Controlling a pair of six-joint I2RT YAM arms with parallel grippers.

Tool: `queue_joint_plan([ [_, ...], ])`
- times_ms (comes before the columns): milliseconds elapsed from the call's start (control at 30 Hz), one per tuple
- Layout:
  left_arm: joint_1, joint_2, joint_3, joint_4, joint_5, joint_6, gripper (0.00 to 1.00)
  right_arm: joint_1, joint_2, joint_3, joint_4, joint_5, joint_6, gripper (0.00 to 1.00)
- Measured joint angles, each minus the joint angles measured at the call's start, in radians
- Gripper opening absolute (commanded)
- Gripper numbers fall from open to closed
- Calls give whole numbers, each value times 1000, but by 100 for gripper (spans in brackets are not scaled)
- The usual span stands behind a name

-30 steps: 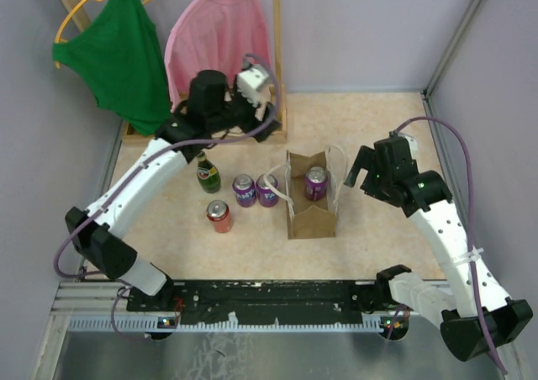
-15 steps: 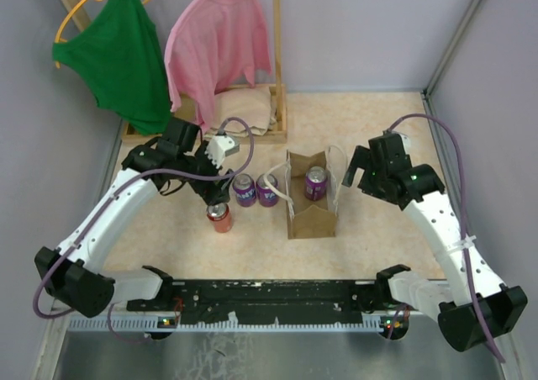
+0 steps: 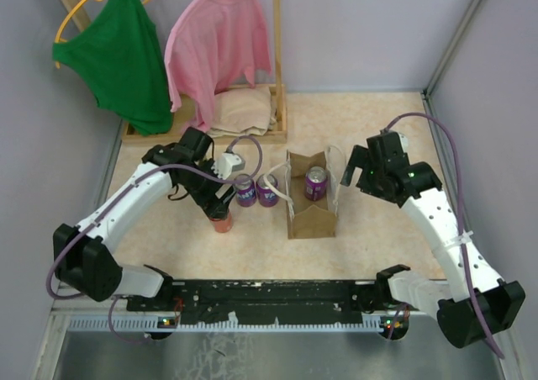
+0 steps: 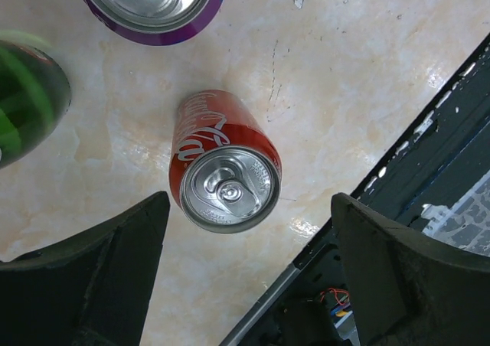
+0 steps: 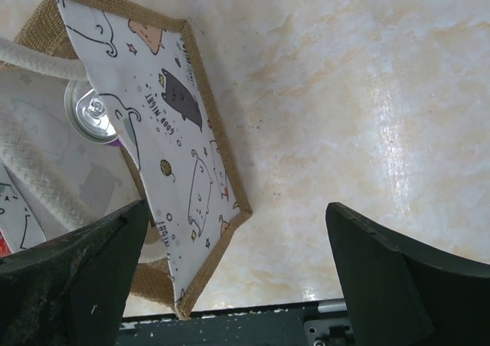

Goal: Place the beverage into the canvas bag

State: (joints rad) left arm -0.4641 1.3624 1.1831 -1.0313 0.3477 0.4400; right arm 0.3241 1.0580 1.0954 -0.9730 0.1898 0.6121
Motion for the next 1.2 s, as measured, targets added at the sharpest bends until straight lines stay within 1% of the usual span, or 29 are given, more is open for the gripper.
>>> queue_joint_plan([
  [333, 0, 37, -49, 47, -30, 7, 92, 0, -50, 0, -9, 0, 13, 99],
  [567, -4, 62, -88, 87, -46, 10, 89, 0, -50, 0, -16, 0, 14, 99],
  [600, -6, 65, -93, 91, -49, 10, 86, 0, -50, 0, -16, 0, 16, 99],
  [633, -7, 67, -97, 94, -50, 10, 81, 0, -50, 0, -16, 0, 17, 99],
  [667, -8, 68, -101, 97, -51, 10, 71, 0, -50, 0, -16, 0, 18, 99],
  [733, -11, 69, -105, 101, -56, 11, 46, 0, -50, 0, -15, 0, 18, 99],
  [800, -12, 69, -105, 105, -51, 8, 16, 0, -50, 0, -16, 0, 18, 99],
  [833, -12, 69, -105, 105, -50, 8, 6, 0, -50, 0, -16, 0, 18, 99],
  [867, -12, 69, -104, 105, -47, 8, 0, 0, -50, 0, -15, 0, 18, 99],
  [1033, -12, 75, -76, 83, -53, 8, 0, 0, -50, -2, -16, 0, 19, 99],
  [1133, -12, 76, 5, 40, -52, 11, 0, 0, -50, -2, -15, 0, 19, 99],
  [1200, -12, 76, 94, 16, -51, 11, 0, 0, -50, -2, -15, 0, 20, 99],
])
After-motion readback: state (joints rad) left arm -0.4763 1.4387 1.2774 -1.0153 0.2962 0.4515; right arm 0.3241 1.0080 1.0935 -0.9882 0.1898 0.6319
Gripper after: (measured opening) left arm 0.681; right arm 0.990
